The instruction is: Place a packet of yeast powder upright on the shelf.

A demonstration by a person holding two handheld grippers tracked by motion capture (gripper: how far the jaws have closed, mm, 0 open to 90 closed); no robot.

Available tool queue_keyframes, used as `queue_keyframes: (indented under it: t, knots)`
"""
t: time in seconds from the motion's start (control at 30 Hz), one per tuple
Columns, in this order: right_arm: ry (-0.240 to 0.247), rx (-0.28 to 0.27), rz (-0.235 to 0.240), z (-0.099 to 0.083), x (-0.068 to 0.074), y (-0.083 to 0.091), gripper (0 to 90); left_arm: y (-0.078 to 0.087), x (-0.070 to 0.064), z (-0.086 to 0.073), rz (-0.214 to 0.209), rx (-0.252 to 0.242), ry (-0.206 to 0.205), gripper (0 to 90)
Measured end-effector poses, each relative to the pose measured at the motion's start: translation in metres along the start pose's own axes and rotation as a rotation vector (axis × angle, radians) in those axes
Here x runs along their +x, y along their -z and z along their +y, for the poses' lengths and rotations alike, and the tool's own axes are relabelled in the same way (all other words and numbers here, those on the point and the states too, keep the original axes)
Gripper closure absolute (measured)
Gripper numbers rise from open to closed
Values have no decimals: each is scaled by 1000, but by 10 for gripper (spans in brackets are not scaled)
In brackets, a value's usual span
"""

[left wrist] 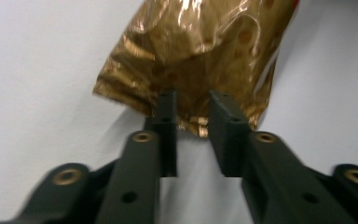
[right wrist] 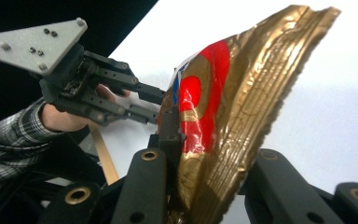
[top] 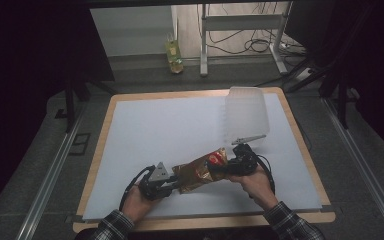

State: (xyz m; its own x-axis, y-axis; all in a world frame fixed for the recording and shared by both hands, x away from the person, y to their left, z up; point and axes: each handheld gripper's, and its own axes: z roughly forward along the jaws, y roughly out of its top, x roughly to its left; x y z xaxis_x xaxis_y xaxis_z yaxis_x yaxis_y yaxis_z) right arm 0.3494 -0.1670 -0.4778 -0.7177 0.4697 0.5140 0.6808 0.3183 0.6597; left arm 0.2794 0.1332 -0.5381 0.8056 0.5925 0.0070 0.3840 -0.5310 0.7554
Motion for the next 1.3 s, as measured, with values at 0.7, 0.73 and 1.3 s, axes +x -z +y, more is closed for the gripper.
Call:
queue_keyframes:
  t: [0.7,0.73,1.3]
  knots:
    - [213,4,-117,19,18,26,752,6,7,1,-18,-87,51,333]
    - [216,4,-120,20,19,26,752,6,7,1,-19,-91,54,314]
    - [330,36,-166,37,25,43,753,4,6,1,-41,-99,37,207]
